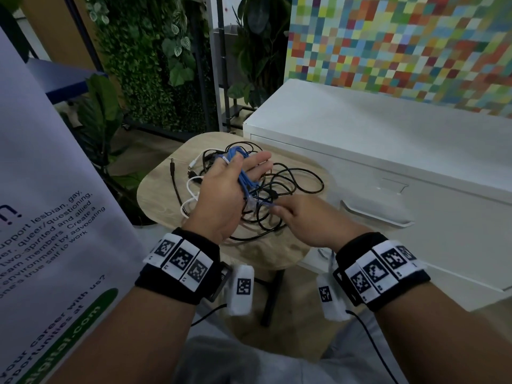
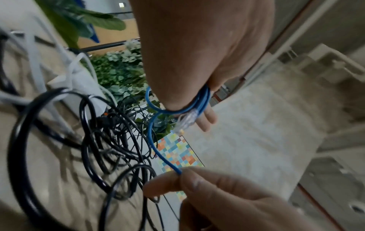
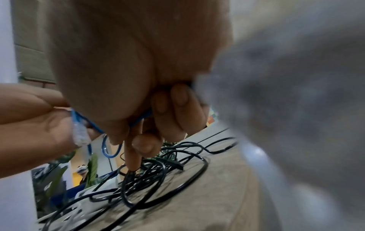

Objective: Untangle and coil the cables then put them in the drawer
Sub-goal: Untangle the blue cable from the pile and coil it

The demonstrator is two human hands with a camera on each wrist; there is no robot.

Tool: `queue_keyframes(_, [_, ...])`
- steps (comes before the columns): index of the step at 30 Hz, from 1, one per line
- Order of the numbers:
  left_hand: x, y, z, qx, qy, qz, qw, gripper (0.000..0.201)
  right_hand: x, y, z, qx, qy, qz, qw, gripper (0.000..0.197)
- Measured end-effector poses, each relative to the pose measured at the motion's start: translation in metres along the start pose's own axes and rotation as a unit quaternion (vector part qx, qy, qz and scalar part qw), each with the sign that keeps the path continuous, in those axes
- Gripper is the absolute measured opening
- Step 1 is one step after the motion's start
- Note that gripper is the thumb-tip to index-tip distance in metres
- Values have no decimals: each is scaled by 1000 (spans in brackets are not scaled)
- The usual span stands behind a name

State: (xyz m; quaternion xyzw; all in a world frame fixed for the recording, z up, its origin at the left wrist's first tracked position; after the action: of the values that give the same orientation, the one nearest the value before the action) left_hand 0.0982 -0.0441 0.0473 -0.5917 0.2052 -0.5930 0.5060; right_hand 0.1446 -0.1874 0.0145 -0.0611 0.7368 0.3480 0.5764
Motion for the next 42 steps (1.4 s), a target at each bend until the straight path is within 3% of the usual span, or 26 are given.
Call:
queue_keyframes(2, [0, -1, 2, 33, 21, 109, 993, 38, 1, 11, -7, -32, 14, -31, 999, 29])
queue_keyframes(6, [7, 4, -3, 38, 102, 302, 947, 27, -7, 28, -19, -76, 13, -97, 992, 24])
queue_keyframes(8, [9, 6, -6, 28, 131, 390, 911, 24, -17, 33, -22, -88, -10, -127, 988, 20])
queue_keyframes(12, [14, 11, -12, 19, 201, 557, 805, 26, -37, 35, -27, -105, -42, -147, 983, 20])
queue_keyframes(13, [14, 13, -13, 14, 201, 562, 802, 28, -40, 35, -28, -106, -41, -155, 981, 21])
queue_keyframes(16, [8, 15, -10, -12, 131, 407, 904, 25, -39, 31, -27, -96, -23, -160, 982, 24])
queue_keyframes(18, [-1, 15, -5, -20, 91, 360, 928, 23, -34, 25, -26, -80, -7, -151, 985, 24])
queue_keyframes(20, [-2, 16, -3, -25, 116, 404, 907, 24, -36, 21, -26, -69, -18, -147, 987, 23])
queue_keyframes(23, [9, 21, -12, -55, 221, 527, 819, 26, -47, 23, -28, -70, -72, -140, 985, 19])
queue_keyframes(24, [12, 22, -13, -60, 241, 550, 797, 27, -50, 25, -30, -76, -86, -134, 984, 18])
queue_keyframes(25, [13, 23, -14, -67, 249, 553, 793, 29, -52, 28, -31, -84, -96, -130, 983, 17])
queue_keyframes(30, [13, 18, -18, -105, 240, 515, 816, 49, -56, 28, -27, -90, -89, -156, 980, 20])
queue_keyframes(32, [12, 20, -24, -147, 222, 455, 850, 53, -58, 24, -24, -75, -100, -206, 971, 23])
queue_keyframes(36, [10, 24, -31, -194, 197, 334, 901, 42, -65, 31, -26, -83, -205, -225, 949, 21])
queue_keyframes(39, [11, 24, -30, -198, 176, 254, 930, 48, -66, 33, -27, -98, -280, -160, 942, 16])
queue_keyframes(42, [13, 19, -28, -196, 166, 199, 946, 52, -58, 32, -23, -90, -256, 6, 962, 15])
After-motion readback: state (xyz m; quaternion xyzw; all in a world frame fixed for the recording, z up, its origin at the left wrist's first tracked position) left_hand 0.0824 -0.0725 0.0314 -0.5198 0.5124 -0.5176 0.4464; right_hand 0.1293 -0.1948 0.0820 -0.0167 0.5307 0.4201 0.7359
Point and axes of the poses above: each hand's wrist, its own z-axis towards the middle knuckle, its own x-axis out of the palm, y = z × x, the point moved 7 cm from there along z, towards the middle knuckle, and after that the axes turned 9 degrees about x, right-handed, at the moved point
